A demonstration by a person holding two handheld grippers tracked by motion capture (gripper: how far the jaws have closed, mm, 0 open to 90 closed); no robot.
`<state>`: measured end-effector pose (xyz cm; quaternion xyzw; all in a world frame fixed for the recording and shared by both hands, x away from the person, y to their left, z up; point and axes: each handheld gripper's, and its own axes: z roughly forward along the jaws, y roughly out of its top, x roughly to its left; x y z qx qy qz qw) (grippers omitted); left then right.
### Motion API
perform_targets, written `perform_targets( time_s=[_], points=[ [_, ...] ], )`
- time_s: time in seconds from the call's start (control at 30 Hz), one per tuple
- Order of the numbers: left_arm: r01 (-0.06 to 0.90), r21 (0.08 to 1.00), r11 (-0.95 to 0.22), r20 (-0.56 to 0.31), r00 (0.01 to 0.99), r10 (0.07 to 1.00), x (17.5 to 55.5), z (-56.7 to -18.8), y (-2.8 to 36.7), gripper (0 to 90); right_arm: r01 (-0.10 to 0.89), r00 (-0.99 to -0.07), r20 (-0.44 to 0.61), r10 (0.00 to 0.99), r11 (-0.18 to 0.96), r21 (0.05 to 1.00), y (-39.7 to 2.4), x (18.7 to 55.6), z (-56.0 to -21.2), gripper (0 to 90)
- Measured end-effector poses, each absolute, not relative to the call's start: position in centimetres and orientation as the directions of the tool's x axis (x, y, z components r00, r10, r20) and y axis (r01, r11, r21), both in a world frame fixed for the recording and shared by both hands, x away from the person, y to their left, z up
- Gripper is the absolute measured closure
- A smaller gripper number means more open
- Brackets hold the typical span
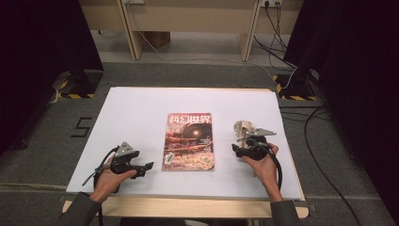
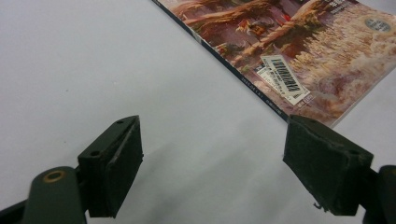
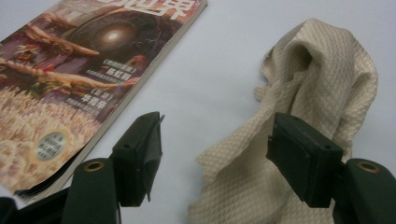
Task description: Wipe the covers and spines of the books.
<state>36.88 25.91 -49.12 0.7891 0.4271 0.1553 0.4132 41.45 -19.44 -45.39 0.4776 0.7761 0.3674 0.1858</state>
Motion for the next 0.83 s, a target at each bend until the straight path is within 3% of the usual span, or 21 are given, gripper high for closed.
perform_targets(
  time_s=[0.5,0.83],
  points=[
    [0.547,0.781,-0.300,-0.104,0.588,0.802,36.9,-49.2,25.7,18.9,0.584,-0.552,0.062,0.831,0.333,0.741,-18.4,37.0,-46.8,31.0],
    [0.548,0.780,-0.302,-0.103,0.589,0.802,36.9,-49.2,25.8,18.8,0.594,-0.566,0.067,0.822,0.351,0.724,-18.2,36.3,-47.7,30.0]
  ],
)
